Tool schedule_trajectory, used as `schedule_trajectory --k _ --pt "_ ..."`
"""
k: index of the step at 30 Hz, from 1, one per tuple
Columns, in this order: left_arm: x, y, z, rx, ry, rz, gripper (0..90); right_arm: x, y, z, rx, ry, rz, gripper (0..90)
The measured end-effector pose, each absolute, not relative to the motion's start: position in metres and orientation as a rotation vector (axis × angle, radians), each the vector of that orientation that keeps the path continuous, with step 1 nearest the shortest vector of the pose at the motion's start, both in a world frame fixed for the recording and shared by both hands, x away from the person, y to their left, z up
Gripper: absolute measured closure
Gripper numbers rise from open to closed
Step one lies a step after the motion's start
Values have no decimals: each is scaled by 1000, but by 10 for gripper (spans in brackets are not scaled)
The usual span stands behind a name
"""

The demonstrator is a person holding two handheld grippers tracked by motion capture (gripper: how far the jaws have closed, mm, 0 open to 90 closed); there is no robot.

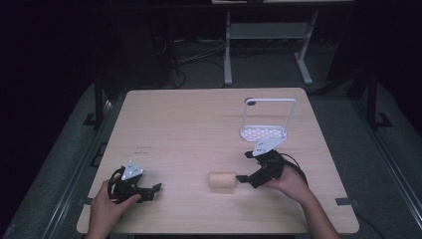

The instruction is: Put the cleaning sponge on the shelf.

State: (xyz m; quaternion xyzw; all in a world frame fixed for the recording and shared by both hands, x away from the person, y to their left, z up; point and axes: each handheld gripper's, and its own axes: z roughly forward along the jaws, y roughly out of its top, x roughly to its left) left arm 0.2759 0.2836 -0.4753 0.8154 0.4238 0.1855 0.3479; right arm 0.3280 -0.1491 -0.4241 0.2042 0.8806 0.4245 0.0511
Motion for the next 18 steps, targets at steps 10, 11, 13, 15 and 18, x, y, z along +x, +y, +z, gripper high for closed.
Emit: schedule_trajectory --k 10,11,13,15,18 --pt "276 284 -475 2115 1099 481 126 332 -132 -423 555 2722 1294 85" --pt "276 284 -475 2116 1097 482 126 333 -130 -423 544 2725 1291 85" --pt "276 284 -475 2116 1097 482 126 333 -128 -422 530 2729 1290 85" --pt "276 284 -475 2115 1100 481 126 335 -121 -422 491 2748 1295 86" --pt "276 284 -475 2116 1100 480 126 336 -117 -422 475 2754 1307 86"
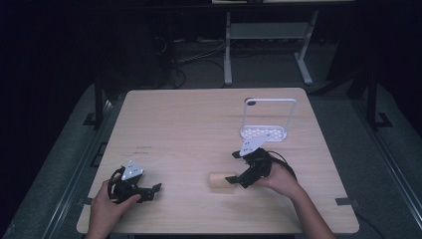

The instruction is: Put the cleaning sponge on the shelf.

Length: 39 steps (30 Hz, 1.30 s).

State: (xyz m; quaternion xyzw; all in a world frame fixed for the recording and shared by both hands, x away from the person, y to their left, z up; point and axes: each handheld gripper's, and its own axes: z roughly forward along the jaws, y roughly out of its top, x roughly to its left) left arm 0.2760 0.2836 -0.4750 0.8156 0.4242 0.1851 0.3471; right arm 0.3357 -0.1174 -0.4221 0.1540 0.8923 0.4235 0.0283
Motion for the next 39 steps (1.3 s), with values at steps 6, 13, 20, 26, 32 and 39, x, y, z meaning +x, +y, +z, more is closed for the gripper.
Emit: schedule_trajectory --k 6,13,20,26,32,39 --pt "276 283 -475 2113 1101 481 126 337 -107 -425 439 2790 1285 86" --pt "276 284 -475 2116 1099 481 126 339 -95 -430 389 2842 1241 86" --pt "276 284 -475 2116 1099 481 126 344 -87 -434 345 2889 1217 87" --pt "276 283 -475 2114 1101 479 126 343 -80 -441 303 2934 1137 88" --pt "276 283 -475 2115 1101 479 126 340 -72 -450 279 2962 1051 90" --pt "276 283 -475 2115 1101 479 126 340 -70 -453 263 2978 1013 93"
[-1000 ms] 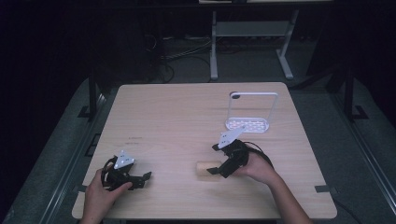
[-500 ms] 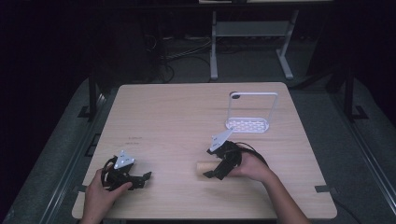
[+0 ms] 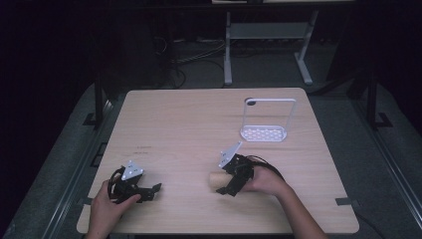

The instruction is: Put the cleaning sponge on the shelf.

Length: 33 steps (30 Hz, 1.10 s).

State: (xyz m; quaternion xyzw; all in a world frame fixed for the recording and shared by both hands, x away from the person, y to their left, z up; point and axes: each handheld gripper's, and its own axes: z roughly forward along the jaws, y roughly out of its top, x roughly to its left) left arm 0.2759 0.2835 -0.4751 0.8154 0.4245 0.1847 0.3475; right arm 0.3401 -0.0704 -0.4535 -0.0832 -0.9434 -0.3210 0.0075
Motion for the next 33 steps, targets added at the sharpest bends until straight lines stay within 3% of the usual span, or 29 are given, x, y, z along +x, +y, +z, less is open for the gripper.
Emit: schedule_trajectory --k 11,28,33 --pt "276 283 -475 2115 1101 479 126 338 -69 -455 -234 -2979 -964 158" --pt "276 283 -475 2115 1101 479 126 338 -72 -453 -213 -2995 -953 392" --pt "276 283 -475 2115 1101 479 126 337 -72 -453 -210 -2993 -955 412"
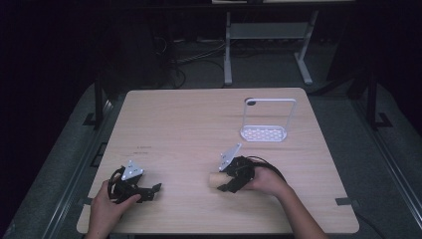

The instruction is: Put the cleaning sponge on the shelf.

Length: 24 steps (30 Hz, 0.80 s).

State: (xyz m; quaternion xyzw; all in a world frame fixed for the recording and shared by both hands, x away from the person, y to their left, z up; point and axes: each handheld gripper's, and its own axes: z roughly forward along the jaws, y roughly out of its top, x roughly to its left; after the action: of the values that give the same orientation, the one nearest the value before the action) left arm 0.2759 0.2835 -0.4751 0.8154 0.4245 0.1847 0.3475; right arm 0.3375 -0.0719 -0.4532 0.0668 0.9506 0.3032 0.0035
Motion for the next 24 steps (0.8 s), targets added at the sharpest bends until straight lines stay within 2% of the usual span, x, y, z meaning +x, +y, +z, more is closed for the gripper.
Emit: schedule_trajectory --k 24 --pt "276 284 -475 2116 1101 480 126 334 -87 -444 358 2904 985 419"
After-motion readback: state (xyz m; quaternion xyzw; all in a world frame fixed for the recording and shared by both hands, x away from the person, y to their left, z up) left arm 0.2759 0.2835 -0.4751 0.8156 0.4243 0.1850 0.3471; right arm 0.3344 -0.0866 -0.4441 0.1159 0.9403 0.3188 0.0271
